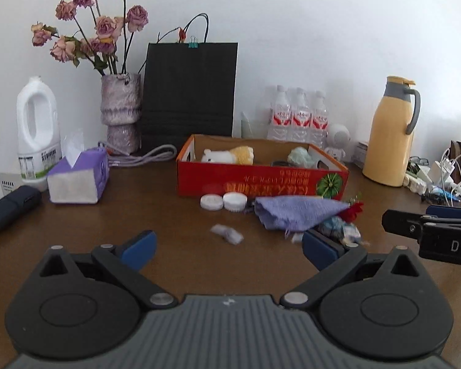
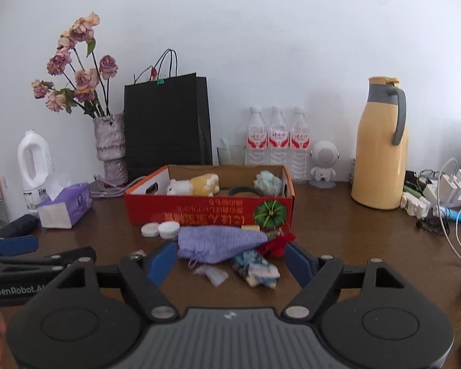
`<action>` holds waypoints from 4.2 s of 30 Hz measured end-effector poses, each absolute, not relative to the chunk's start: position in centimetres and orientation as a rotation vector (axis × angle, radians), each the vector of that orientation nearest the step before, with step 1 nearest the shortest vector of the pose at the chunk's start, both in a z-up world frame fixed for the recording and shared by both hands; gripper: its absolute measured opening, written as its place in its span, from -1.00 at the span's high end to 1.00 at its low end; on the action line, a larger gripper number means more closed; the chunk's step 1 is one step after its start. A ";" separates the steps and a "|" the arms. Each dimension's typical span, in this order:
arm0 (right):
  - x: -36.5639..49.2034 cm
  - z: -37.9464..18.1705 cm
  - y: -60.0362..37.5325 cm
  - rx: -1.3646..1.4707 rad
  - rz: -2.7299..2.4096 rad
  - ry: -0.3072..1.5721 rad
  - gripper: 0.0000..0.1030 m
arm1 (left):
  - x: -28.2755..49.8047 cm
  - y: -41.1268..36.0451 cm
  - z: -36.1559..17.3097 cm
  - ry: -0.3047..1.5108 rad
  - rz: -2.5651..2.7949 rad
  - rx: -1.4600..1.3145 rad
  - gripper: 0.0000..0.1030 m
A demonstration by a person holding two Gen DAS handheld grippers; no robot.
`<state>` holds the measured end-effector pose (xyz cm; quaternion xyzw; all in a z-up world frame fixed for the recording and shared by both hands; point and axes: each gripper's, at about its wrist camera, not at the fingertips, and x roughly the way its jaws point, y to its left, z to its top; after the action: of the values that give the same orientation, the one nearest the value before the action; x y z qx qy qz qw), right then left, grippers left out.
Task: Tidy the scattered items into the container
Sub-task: 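Withdraw both tools from the box back toward the clutter, then grasp a clear packet with the left gripper while the right grasps another packet, then carry both clear packets into the box and release them, then withdraw both tools from the box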
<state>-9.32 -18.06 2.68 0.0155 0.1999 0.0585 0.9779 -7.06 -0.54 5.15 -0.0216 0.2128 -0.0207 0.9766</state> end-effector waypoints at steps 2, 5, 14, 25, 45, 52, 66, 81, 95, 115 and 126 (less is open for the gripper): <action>-10.5 1.9 -18.1 0.012 0.147 0.428 -0.46 | -7.8 -0.2 4.5 0.461 -0.045 -0.054 -1.00; -10.6 0.8 -18.0 -0.009 0.194 0.475 -0.31 | -6.5 -0.3 3.7 0.484 -0.055 -0.048 -0.99; 1.0 -0.6 -16.9 -0.117 0.276 0.620 0.26 | 5.8 -0.3 2.0 0.673 -0.080 -0.059 -0.13; 6.6 -3.1 -15.4 -0.184 0.390 0.729 0.29 | 10.0 -0.7 0.2 0.676 -0.089 -0.027 -0.15; 2.8 -1.2 -16.4 -0.041 0.292 0.675 0.63 | 4.8 -1.6 3.2 0.561 -0.192 -0.019 0.74; -2.8 1.4 -17.6 0.044 0.235 0.561 0.63 | -1.7 -2.0 5.5 0.461 -0.204 -0.007 0.74; -11.4 4.1 -17.2 0.034 0.207 0.456 0.63 | -9.6 -2.0 8.6 0.349 -0.242 -0.019 0.74; 4.6 9.0 -20.6 0.047 0.180 0.426 0.63 | 12.0 -0.1 13.8 0.344 -0.181 0.049 0.74; 29.8 5.1 -21.0 -0.065 0.115 0.887 0.62 | 33.5 -0.4 6.3 0.791 -0.166 0.224 0.65; 30.5 6.0 -20.3 0.108 0.133 1.047 -0.01 | 31.7 0.4 9.8 0.967 -0.141 0.037 -0.87; 19.8 8.2 -18.0 0.024 0.124 0.738 -0.27 | 20.6 0.6 12.5 0.592 -0.088 -0.081 -1.00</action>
<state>19.80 -17.96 8.20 0.0120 0.3602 0.0606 0.9308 20.62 0.57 12.50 -0.0401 0.2913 -0.0434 0.9548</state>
